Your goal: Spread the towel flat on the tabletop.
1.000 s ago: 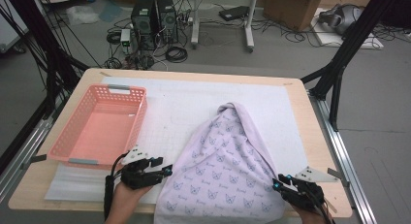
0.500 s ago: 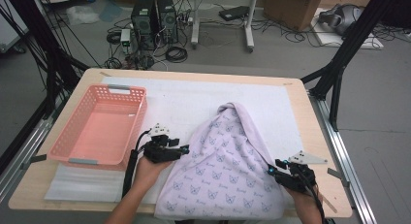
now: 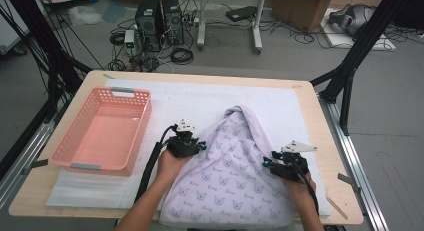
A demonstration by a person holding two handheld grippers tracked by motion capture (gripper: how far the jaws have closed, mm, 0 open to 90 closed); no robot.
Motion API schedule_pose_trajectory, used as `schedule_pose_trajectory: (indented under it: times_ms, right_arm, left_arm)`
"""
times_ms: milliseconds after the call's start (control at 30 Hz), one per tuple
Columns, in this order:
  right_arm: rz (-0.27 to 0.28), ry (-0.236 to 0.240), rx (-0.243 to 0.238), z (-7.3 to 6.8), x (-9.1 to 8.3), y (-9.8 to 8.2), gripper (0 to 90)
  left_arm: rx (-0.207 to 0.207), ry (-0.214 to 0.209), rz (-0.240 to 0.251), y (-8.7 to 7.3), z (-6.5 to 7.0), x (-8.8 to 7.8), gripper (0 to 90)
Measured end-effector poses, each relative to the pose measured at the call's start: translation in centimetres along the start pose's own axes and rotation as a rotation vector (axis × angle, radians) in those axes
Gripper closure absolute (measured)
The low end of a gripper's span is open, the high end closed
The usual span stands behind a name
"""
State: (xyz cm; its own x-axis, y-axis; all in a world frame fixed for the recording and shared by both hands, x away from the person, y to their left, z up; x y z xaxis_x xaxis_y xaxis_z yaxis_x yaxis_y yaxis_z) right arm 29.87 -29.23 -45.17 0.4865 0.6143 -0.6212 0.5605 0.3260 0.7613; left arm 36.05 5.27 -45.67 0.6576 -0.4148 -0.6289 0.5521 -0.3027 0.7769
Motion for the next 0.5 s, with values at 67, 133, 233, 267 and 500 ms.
schedule_pose_trajectory:
  times_ms: [67,133,233,267,500]
  right_arm:
    - [-0.019,-0.018,-0.019,-0.1,0.7,0.2,59.8]
    - [-0.025,-0.058,-0.024,-0.2,0.7,0.4,73.0]
    - [-0.035,-0.054,-0.014,0.0,0.4,0.4,83.7]
    - [-0.041,-0.051,-0.012,0.0,0.2,0.4,84.1]
    - [-0.086,-0.003,0.011,-0.3,-2.3,-0.8,84.3]
  left_arm:
    - [0.006,0.017,-0.026,0.0,0.0,-0.5,85.2]
    - [0.028,0.019,-0.049,-0.2,0.0,-1.2,85.9]
    - [0.022,0.017,-0.030,-1.1,-0.3,-2.7,85.9]
    - [0.030,0.016,-0.027,-1.5,-0.5,-3.2,85.8]
    - [0.016,-0.022,0.014,-4.3,-1.0,-6.7,85.8]
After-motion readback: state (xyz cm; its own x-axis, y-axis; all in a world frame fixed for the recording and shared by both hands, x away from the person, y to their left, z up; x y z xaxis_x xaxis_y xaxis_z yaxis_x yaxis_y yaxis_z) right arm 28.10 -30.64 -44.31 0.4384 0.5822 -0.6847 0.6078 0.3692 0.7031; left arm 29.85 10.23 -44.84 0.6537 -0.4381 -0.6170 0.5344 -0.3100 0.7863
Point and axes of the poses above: each handheld gripper's, and its own axes: x roughly forward along the jaws, y roughly out of its top, z roughly to its right, the point moved 1 cm from there along x, roughly forward along the jaws, and after that the axes turned 14 degrees about y, right-handed, at the moved point
